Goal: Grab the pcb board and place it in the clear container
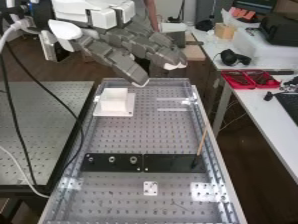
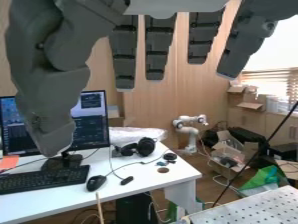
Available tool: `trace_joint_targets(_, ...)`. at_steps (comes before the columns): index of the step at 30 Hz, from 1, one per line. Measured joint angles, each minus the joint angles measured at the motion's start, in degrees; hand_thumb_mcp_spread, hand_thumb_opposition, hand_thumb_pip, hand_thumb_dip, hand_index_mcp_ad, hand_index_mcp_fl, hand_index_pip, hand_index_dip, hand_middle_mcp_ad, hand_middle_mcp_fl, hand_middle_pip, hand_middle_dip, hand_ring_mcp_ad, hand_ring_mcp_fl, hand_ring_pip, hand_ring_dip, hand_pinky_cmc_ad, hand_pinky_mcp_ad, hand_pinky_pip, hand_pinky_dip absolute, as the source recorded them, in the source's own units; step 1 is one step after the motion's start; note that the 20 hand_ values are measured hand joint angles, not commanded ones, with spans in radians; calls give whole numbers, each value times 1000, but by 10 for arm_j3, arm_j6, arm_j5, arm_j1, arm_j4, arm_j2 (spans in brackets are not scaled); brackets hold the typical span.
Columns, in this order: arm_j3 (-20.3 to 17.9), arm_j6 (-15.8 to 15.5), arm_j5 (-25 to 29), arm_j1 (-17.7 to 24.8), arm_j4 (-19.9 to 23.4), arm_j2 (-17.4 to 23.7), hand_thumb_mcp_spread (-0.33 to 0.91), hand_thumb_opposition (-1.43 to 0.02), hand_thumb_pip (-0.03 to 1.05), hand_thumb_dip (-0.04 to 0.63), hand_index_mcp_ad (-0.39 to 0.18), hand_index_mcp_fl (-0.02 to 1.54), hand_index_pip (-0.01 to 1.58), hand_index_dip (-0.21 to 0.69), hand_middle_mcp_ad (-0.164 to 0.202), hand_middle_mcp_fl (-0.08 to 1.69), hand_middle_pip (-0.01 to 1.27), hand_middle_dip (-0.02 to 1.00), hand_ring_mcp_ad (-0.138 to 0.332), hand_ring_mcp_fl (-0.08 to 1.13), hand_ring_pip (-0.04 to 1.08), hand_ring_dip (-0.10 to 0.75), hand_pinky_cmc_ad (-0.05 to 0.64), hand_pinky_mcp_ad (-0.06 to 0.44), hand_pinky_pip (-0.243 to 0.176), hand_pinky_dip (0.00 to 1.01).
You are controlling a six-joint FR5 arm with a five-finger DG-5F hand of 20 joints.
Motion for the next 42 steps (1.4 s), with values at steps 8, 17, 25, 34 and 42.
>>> trace_joint_targets(8, 8, 5, -76, -22, 2, -14, 386, -750, 389, 188, -101, 400, 87, 246, 17, 197, 127, 164, 164, 17, 110, 59, 379, 279, -63, 360)
trace_joint_targets(17, 32, -2, -142, -33, -18, -29, 379, -750, 389, 188, -101, 400, 87, 246, 23, 197, 127, 166, 164, 17, 110, 59, 379, 279, -63, 360)
trace_joint_targets(25, 43, -6, -176, -35, -24, -31, 382, -752, 389, 188, -101, 400, 87, 246, 23, 197, 127, 164, 164, 17, 110, 59, 379, 279, -63, 363)
trace_joint_targets(34, 46, -12, -194, -39, -21, -27, 379, -752, 382, 190, -101, 400, 87, 246, 23, 185, 127, 166, 164, 17, 110, 59, 379, 283, -63, 367)
trace_joint_targets(42, 44, -12, -194, -39, -20, -25, 379, -752, 380, 188, -101, 400, 87, 250, 23, 183, 127, 164, 164, 17, 110, 59, 379, 279, -63, 367)
